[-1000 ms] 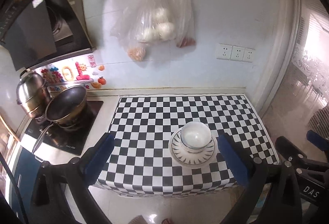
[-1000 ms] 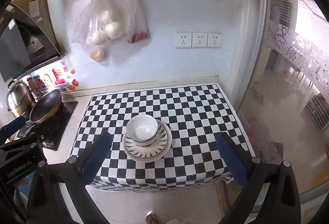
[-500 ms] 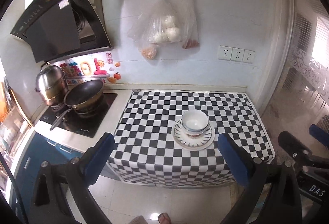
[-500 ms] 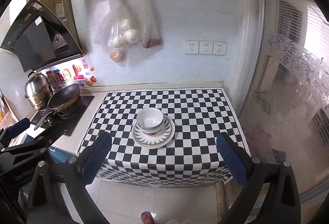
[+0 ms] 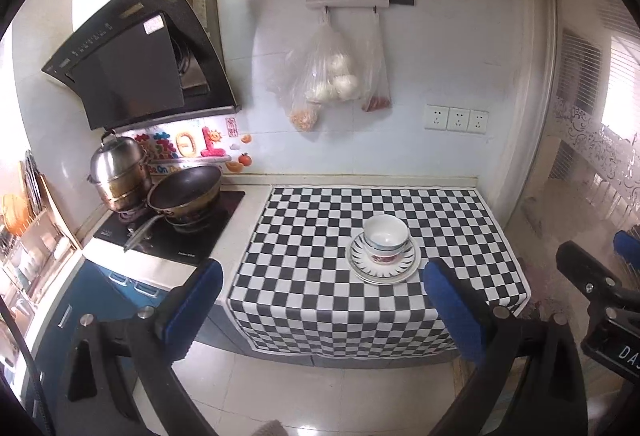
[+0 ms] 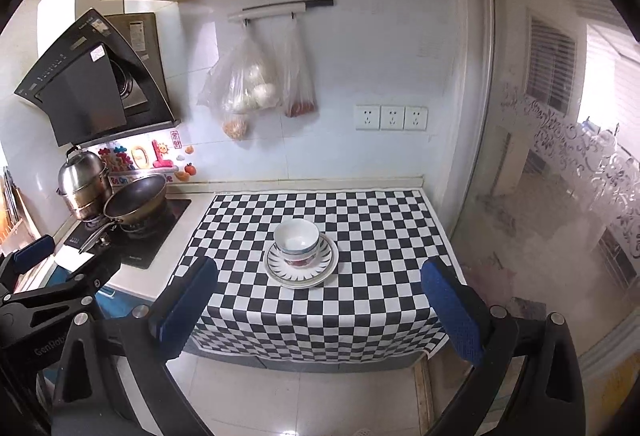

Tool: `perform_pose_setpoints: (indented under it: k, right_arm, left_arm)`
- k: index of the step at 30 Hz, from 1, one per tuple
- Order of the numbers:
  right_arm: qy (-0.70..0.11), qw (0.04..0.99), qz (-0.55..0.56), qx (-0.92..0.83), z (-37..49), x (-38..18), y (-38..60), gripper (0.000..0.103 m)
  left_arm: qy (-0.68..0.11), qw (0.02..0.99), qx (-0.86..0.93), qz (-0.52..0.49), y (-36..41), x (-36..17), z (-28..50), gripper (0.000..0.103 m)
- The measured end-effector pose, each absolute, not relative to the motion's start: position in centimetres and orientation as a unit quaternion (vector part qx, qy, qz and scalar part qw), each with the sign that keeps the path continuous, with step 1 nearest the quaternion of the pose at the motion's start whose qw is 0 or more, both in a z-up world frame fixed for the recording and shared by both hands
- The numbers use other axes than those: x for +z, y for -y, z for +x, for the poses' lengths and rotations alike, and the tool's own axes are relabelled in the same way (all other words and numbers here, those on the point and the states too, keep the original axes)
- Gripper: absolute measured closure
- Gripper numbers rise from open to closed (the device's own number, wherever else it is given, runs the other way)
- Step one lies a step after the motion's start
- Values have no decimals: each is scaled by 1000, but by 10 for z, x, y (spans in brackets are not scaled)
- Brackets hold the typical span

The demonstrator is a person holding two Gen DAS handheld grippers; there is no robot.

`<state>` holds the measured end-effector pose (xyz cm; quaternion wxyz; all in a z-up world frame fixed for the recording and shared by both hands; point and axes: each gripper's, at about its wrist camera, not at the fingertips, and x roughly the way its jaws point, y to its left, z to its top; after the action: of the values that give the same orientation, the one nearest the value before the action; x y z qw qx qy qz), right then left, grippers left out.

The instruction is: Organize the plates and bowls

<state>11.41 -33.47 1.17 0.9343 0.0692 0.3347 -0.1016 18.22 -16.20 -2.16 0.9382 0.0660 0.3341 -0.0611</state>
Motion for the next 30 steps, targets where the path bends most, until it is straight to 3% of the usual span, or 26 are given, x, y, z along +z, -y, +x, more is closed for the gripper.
perform_pose_setpoints:
  k: [30]
  right_arm:
    - [-338, 929, 82, -126, 95, 19, 304, 0]
  left_arm:
    - [-324, 941, -69, 68, 127, -8, 155, 0]
